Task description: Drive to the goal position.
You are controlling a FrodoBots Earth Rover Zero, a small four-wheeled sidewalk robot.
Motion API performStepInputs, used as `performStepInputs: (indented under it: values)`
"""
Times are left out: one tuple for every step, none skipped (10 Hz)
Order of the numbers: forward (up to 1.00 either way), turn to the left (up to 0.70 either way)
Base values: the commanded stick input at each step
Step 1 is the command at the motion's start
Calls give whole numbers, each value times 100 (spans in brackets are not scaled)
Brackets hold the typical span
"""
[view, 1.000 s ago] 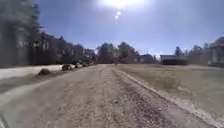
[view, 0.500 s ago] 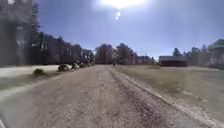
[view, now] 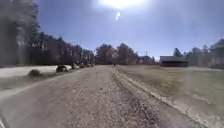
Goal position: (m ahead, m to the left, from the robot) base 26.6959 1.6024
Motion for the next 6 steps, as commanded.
performStepInputs:
  values:
    - [70,3]
    - [70,3]
    - [70,3]
    - [70,3]
    - [70,3]
    - [70,3]
